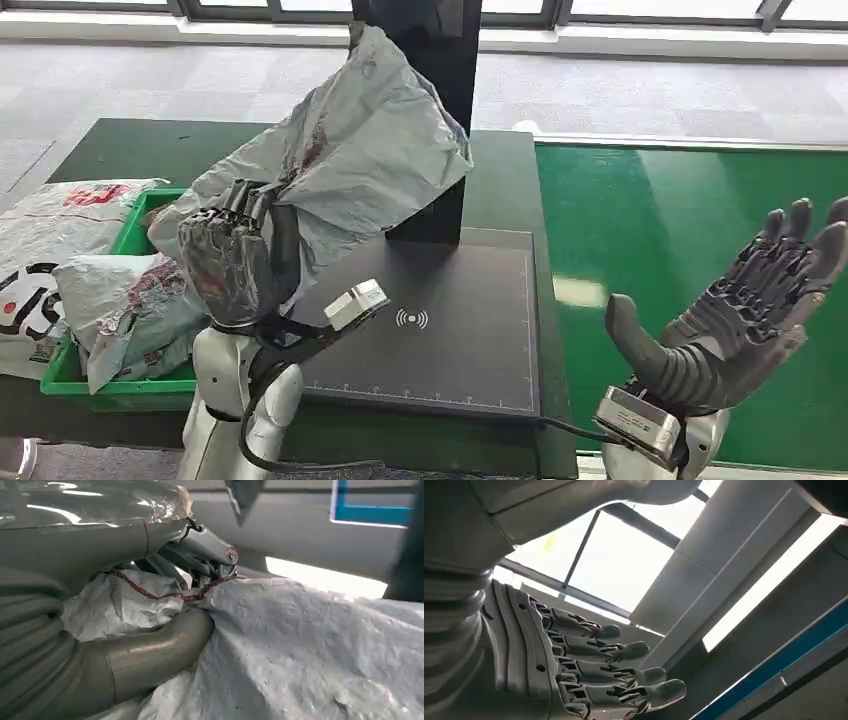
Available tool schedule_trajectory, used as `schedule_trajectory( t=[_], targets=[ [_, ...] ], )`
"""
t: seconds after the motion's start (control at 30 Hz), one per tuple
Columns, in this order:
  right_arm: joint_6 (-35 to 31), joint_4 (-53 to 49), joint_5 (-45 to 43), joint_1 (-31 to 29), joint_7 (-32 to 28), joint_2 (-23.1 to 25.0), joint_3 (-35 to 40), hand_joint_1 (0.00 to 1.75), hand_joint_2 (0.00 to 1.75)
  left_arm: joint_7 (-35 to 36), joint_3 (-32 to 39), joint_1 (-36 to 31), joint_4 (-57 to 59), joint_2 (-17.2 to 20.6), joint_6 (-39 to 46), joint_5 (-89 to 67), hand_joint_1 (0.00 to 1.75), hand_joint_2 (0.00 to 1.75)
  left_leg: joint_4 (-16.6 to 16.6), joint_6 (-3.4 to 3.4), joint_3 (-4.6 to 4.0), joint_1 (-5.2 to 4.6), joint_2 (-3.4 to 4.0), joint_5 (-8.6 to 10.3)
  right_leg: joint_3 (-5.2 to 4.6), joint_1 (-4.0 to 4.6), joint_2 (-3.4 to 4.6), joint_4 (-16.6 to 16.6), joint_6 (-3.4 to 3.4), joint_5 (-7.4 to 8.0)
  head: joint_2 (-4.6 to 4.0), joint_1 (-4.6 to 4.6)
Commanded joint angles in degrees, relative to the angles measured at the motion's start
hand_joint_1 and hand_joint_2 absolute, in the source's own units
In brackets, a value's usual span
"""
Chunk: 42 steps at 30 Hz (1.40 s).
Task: Moved the parcel from conveyor to table for the left to box.
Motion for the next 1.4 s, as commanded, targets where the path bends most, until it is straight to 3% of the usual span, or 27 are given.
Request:
schedule_trajectory(
  t=[0.03,0.13,0.17,0.2,0.4,0.93,0.97,1.0,1.03,1.07,1.1,1.17,1.4],
  targets=[
    [0.1,2.0,-0.1,-0.3,-0.2,3.3,-2.4,0.00,1.75,-7.6,29.4,-3.5,3.2,-2.2,-0.2,7.6,1.75,1.75,-0.2,0.04,0.17,0.00,0.28,0.03,0.03,0.03,0.18,-0.1,-0.14,0.08,0.00,0.00],
    [0.1,2.3,-0.1,-0.6,-0.2,3.3,-2.4,0.00,1.75,-9.6,34.9,-5.4,7.7,-2.2,-0.2,7.9,1.75,1.75,-0.2,0.03,0.08,-0.01,0.23,0.06,0.04,0.02,0.12,-0.1,-0.15,0.08,0.00,0.00],
    [0.1,2.5,-0.1,-0.6,-0.2,3.3,-2.3,0.00,1.75,-8.9,35.8,-5.8,11.4,0.9,-0.2,9.8,1.75,1.75,-0.1,0.03,0.14,-0.02,0.10,0.04,0.02,0.01,0.03,-0.1,-0.11,0.02,0.00,0.00],
    [0.1,2.6,0.0,-0.8,-0.2,3.3,-2.3,0.00,1.75,-8.6,36.7,-6.0,10.6,-2.2,-0.2,6.8,1.75,1.75,-0.2,0.04,0.23,-0.01,0.10,0.08,0.02,0.03,-0.01,-0.1,-0.15,0.06,0.00,0.00],
    [0.1,3.2,0.4,-1.2,-0.2,3.3,-2.1,0.00,1.75,-8.6,41.1,-7.5,15.5,-2.2,-0.2,5.8,1.75,1.75,-0.1,0.03,0.41,-0.01,0.05,0.07,0.05,0.02,-0.03,-0.1,-0.10,0.02,0.00,0.00],
    [0.1,5.1,0.7,-2.1,0.0,3.3,-2.4,0.00,1.75,-6.6,40.1,-5.7,14.8,-2.2,-0.2,5.8,1.75,1.75,-0.1,0.02,0.28,0.01,-0.03,0.05,-0.04,0.03,-0.09,0.0,-0.09,0.01,0.00,0.00],
    [0.1,0.1,6.3,1.0,5.8,3.3,2.5,0.00,1.75,-7.1,39.7,-7.0,19.6,3.4,-0.2,10.2,1.75,1.75,-0.1,0.05,0.30,0.00,-0.02,0.10,-0.02,0.04,-0.13,-0.1,-0.14,0.05,0.00,0.00],
    [0.1,2.2,4.0,0.7,3.2,3.3,0.7,0.00,1.75,-3.9,37.9,-7.4,19.5,3.1,-0.2,8.2,1.75,1.75,-0.1,0.03,0.34,0.00,0.06,0.05,-0.01,0.03,-0.03,-0.1,-0.10,0.04,0.00,0.00],
    [0.1,6.0,1.3,-0.8,-0.2,3.3,-2.0,0.00,1.75,-6.2,41.0,-7.5,17.6,-1.3,-0.2,5.5,1.75,1.75,-0.1,-0.01,0.27,-0.03,0.02,0.05,-0.04,-0.01,-0.04,0.0,-0.10,0.00,0.00,0.00],
    [0.1,6.0,1.3,-0.8,-0.2,3.3,-2.0,0.00,1.75,-6.2,41.0,-7.5,17.6,-1.3,-0.2,5.5,1.45,1.75,-0.2,0.03,0.27,0.01,-0.01,0.09,0.03,0.04,-0.11,-0.1,-0.14,0.05,0.00,0.00],
    [0.1,6.6,1.4,-0.8,-0.2,3.3,-1.8,0.00,1.75,-7.8,43.2,-8.5,18.6,-1.7,-0.2,5.2,0.00,1.75,-0.1,0.02,0.25,0.01,-0.10,0.07,-0.01,0.03,-0.16,-0.1,-0.08,0.02,0.00,0.00],
    [0.1,6.9,1.2,-0.8,-0.2,3.3,-1.7,0.00,1.75,-11.2,45.5,-9.1,17.7,-2.2,-0.2,6.9,0.00,1.75,-0.1,0.02,0.31,0.04,0.01,0.07,-0.03,0.08,-0.09,-0.1,-0.13,0.05,0.00,0.00],
    [0.1,7.2,1.3,-0.9,-0.2,3.3,-1.8,0.00,1.75,-13.0,46.0,-9.2,17.3,-2.2,-0.2,8.3,0.00,1.75,-0.1,0.02,0.26,0.02,-0.06,0.06,-0.06,0.04,-0.12,0.0,-0.10,0.01,0.00,0.00]
  ],
)
